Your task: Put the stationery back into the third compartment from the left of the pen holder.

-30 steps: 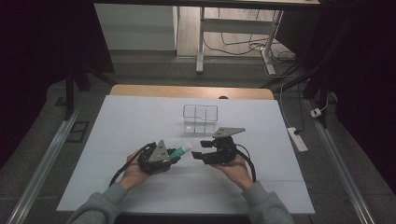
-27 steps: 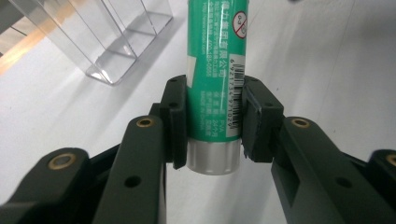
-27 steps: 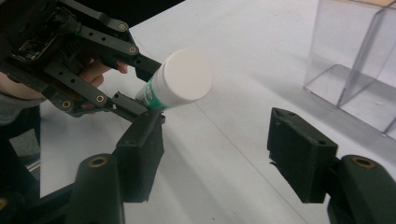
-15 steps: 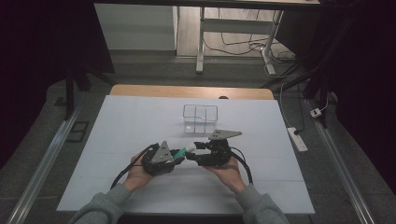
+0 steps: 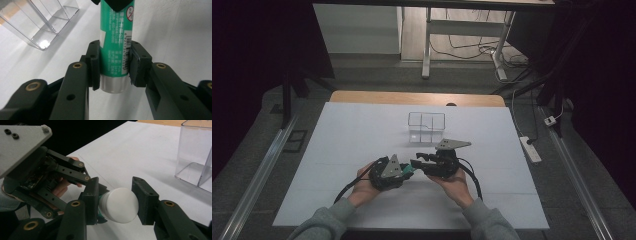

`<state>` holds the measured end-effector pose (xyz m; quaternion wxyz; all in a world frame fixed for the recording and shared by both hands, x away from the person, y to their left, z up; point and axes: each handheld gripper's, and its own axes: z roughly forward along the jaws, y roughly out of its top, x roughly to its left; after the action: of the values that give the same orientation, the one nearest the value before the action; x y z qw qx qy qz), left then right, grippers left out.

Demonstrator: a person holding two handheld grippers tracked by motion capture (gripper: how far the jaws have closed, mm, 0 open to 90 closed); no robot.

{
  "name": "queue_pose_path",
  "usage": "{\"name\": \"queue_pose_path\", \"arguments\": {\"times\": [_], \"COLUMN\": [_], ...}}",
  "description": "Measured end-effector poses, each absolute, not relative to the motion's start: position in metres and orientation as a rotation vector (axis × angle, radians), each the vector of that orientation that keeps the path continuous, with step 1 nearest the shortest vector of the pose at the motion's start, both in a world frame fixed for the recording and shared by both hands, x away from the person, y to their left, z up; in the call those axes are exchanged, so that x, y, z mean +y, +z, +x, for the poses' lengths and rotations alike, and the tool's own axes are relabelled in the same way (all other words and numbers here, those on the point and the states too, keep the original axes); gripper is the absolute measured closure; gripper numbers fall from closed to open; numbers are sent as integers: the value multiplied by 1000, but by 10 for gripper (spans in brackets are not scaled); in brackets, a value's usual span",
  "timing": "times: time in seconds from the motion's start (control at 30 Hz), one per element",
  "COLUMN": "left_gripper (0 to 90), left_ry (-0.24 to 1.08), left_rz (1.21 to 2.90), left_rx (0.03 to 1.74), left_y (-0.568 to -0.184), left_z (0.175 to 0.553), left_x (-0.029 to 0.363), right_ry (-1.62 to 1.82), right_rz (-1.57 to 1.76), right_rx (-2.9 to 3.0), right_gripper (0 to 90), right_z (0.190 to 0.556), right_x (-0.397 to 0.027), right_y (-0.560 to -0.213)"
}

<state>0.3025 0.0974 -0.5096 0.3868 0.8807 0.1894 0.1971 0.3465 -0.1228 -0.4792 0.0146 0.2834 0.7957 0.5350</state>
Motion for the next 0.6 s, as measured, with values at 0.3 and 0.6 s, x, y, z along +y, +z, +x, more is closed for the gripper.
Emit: {"name": "queue_pose_path", "arguments": {"times": [0.3,0.6], "left_gripper": [516,330], "left_ry": [429,409], "left_rz": [2205,2182], "left_rx": [541,693], "left_y": [-509,-508], "left_z": [306,297], "left_x": [105,146], "right_ry": [1649,1634], "right_rz": [810,848], "right_rx": [2450,2338], "right_gripper": [632,636], "right_z": [342,347], "right_x": [-121,-142], "right_y": [-473,-458]}}
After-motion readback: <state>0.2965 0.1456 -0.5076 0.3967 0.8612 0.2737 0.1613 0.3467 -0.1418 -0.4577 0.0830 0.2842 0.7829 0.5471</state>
